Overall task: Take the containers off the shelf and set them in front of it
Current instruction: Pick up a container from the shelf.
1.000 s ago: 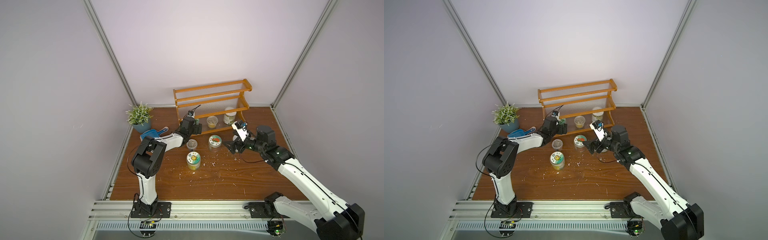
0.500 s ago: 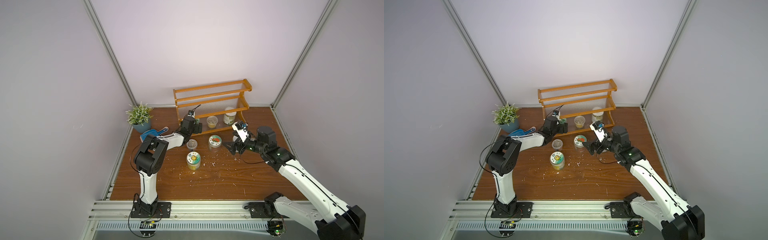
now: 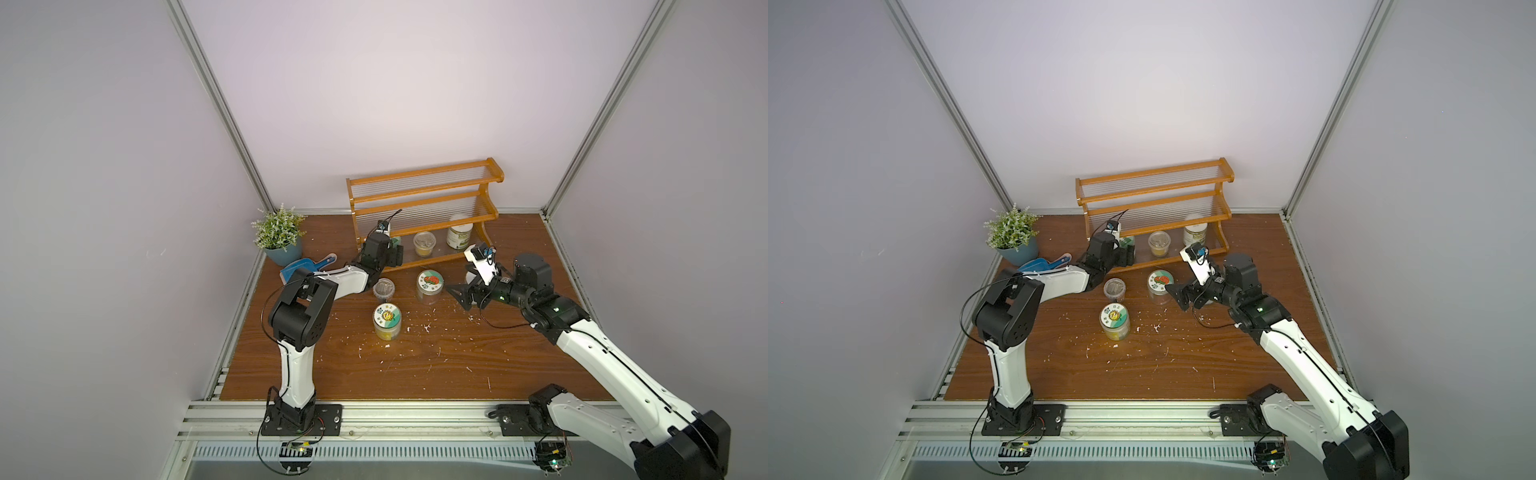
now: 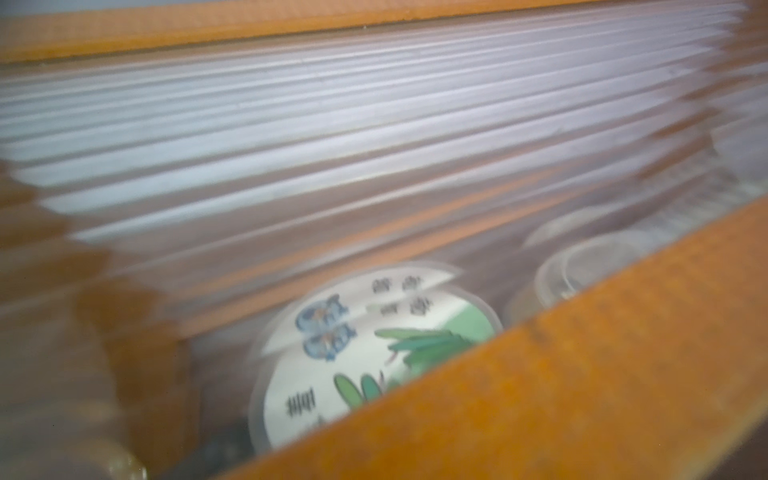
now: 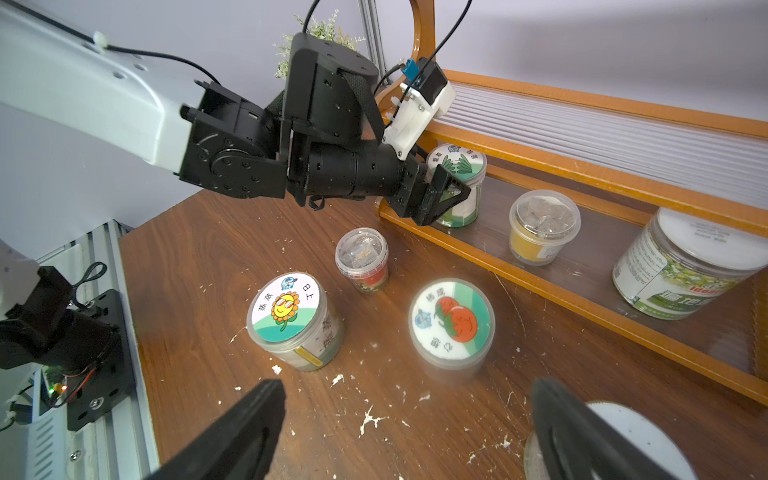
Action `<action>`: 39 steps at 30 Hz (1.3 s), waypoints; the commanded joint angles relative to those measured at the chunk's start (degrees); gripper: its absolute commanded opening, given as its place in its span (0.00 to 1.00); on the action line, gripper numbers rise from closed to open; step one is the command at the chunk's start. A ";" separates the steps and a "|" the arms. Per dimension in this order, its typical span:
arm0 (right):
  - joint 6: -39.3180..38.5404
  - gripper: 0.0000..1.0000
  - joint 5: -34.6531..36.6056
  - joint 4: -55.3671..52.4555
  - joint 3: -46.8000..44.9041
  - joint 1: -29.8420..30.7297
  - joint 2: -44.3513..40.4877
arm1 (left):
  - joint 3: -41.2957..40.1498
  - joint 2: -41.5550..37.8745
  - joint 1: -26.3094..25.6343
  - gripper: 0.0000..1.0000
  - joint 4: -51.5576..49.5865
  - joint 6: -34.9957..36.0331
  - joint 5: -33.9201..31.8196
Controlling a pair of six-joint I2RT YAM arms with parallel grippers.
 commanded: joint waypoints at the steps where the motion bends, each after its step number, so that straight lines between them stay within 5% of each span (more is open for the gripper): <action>1: 0.62 0.99 -1.28 2.63 -0.07 -0.21 -1.26 | -0.76 -3.42 0.40 0.89 1.49 1.27 0.64; 22: 0.97 0.99 -1.90 3.51 -0.63 -0.22 -2.20 | -4.33 -9.64 -0.63 0.93 -2.04 -0.29 3.70; 39: 0.90 0.99 -2.59 3.81 -0.89 -0.20 -1.69 | -4.02 -11.85 -0.66 1.00 -8.66 0.91 -0.02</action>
